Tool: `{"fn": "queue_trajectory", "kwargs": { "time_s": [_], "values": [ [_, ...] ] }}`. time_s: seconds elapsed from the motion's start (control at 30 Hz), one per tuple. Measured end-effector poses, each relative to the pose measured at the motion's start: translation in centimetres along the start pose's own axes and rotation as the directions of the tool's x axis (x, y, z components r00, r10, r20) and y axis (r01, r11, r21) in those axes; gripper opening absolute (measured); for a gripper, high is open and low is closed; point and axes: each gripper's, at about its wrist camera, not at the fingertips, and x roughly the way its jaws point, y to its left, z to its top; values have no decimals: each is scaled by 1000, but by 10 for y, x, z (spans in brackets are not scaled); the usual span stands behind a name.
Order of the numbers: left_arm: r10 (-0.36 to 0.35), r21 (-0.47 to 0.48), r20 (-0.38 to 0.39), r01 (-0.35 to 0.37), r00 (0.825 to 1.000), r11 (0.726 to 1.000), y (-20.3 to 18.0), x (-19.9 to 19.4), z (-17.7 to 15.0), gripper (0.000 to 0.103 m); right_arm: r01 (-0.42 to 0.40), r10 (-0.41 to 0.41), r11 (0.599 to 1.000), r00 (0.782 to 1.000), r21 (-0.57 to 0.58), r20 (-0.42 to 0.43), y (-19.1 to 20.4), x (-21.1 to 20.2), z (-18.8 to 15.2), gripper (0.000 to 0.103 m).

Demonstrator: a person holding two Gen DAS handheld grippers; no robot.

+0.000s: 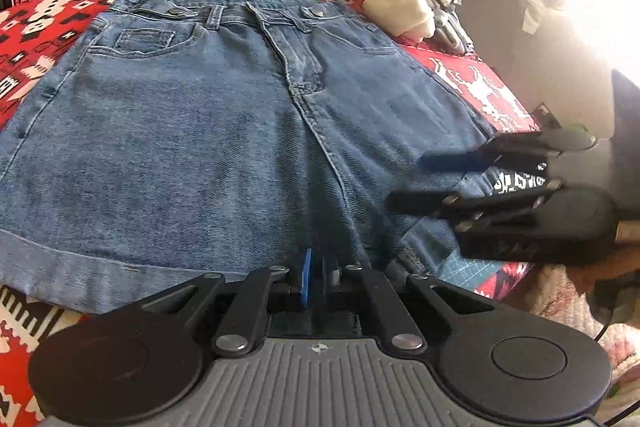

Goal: Fold clothes

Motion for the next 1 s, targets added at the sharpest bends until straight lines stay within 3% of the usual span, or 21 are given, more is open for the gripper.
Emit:
{"fn": "queue_trajectory", "kwargs": {
  "time_s": [0.17,0.27,0.4,0.67,0.8,1.0],
  "values": [
    [-42,-21,-2,42,999,999,1,-3,0,0,-69,68,995,997,-65,-28,24,-5,-5,11],
    [-48,-19,-9,48,999,999,1,-1,0,0,-73,70,993,997,-93,-35,33,-9,-8,9],
    [-56,-24,-12,56,998,998,2,-1,3,0,-91,90,995,995,-33,-35,18,-8,2,8],
    [-26,-61,82,32,996,998,13,3,28,0,-39,39,999,999,8,17,-11,10,27,8],
    [-54,-76,51,58,997,995,16,14,31,1,-54,55,998,999,-28,2,-5,19,27,10],
    [-99,-81,6,100,995,992,14,18,23,0,-164,163,986,986,-26,-36,2,8,14,11]
  ]
}}
